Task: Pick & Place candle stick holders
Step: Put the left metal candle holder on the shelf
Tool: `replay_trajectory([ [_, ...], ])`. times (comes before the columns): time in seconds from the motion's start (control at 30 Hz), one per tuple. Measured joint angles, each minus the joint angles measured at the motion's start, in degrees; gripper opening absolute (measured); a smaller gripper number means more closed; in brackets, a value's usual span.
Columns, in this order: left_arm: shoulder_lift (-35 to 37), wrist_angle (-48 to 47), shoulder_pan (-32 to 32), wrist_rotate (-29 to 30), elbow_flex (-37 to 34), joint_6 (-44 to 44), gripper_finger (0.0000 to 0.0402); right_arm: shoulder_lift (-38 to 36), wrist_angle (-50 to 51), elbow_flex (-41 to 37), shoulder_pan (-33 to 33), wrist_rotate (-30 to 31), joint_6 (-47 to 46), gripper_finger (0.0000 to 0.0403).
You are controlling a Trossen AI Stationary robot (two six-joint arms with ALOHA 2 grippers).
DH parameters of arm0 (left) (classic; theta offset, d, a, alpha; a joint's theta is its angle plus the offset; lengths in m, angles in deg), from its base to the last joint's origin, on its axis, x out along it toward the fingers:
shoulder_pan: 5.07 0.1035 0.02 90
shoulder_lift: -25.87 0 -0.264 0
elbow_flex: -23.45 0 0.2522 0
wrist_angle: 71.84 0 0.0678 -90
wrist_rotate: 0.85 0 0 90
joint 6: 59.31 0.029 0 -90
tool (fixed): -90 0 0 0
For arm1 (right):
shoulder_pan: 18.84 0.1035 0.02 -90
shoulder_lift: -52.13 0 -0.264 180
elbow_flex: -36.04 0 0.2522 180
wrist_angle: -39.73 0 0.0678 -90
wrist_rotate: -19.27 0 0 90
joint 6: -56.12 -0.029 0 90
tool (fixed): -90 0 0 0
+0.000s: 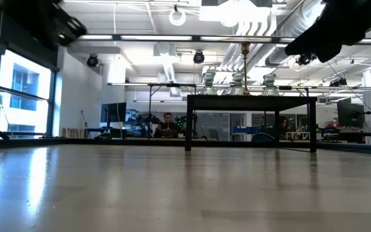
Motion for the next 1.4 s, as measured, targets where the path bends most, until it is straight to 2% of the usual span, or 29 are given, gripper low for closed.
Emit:
replay_trajectory([
  [0.17,-1.8,-16.3,-11.7,0.5,10.0,-17.4,0.0001,0.0,-7.7,-3.1,-0.2,-0.2,3.1,0.0001],
  [0.4,-1.7,-25.4,-34.3,8.6,9.9,-45.0,0.0001,0.0,-9.6,-3.8,-0.2,-0.7,4.5,0.0001],
  [0.57,-2.1,-20.7,-50.4,13.7,7.1,-59.0,0.0001,0.0,-10.0,-3.8,-0.2,-0.7,4.7,0.0002],
  [0.77,-4.0,-10.5,-63.2,23.9,3.4,-68.9,0.0001,0.0,-11.4,-3.8,-0.2,0.3,6.0,0.0002],
  [0.9,-6.1,-6.2,-66.7,30.4,2.6,-72.0,0.0002,0.0,-13.2,-3.8,-0.2,0.3,7.9,0.0001],
  [1.0,-7.6,-3.4,-66.8,33.9,2.6,-71.6,0.0019,0.0,-13.8,-3.8,-0.2,0.4,8.7,0.0002],
  [1.27,-10.4,0.7,-66.8,37.2,2.6,-71.3,0.0134,0.0,-13.8,-3.8,-0.2,0.4,8.7,0.0002],
  [1.4,-11.5,3.0,-66.7,41.2,2.6,-69.7,0.0178,0.0,-13.8,-3.8,-0.2,0.3,8.9,0.0001],
])
